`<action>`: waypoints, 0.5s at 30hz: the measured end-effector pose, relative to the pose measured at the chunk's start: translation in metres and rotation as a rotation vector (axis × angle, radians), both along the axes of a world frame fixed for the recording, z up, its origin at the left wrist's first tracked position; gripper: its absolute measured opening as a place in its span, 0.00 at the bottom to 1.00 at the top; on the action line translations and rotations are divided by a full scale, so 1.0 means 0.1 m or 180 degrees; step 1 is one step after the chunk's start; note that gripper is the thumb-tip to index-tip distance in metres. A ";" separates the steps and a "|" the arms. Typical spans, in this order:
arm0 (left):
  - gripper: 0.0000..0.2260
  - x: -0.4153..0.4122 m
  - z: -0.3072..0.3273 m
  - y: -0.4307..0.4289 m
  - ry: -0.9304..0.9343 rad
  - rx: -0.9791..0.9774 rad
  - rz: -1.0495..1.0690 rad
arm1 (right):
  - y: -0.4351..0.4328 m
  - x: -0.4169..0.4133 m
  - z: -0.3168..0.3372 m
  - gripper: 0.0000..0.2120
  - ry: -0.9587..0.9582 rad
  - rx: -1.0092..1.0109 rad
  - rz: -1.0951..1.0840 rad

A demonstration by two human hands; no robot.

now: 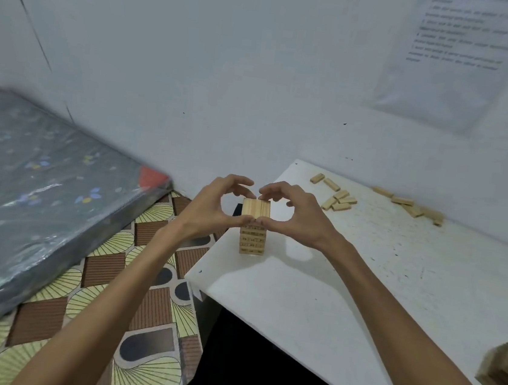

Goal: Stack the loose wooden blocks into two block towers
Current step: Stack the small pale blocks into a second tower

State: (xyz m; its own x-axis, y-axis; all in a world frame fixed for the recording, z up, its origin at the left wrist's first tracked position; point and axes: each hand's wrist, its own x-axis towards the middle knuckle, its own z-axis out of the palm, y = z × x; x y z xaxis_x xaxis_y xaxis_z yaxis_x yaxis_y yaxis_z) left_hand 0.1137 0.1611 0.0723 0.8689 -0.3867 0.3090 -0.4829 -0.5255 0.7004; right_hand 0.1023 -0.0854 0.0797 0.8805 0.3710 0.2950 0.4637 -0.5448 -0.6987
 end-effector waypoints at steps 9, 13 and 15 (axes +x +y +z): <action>0.28 0.05 -0.06 0.02 0.0016 0.0055 0.0014 | 0.03 0.03 -0.04 0.25 0.0074 -0.0066 -0.0030; 0.28 0.06 -0.06 0.02 0.0040 0.0050 0.0000 | 0.03 0.03 -0.06 0.25 0.0097 -0.0075 -0.0054; 0.28 0.07 -0.07 0.02 0.0051 0.0050 0.0001 | 0.03 0.03 -0.06 0.25 0.0108 -0.0084 -0.0062</action>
State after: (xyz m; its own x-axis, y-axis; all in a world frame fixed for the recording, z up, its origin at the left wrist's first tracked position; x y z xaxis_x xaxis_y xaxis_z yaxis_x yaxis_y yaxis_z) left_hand 0.1203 0.1627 0.0657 0.8739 -0.3911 0.2888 -0.4715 -0.5366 0.6998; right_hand 0.1055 -0.0828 0.0734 0.8970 0.3609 0.2552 0.4291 -0.5720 -0.6991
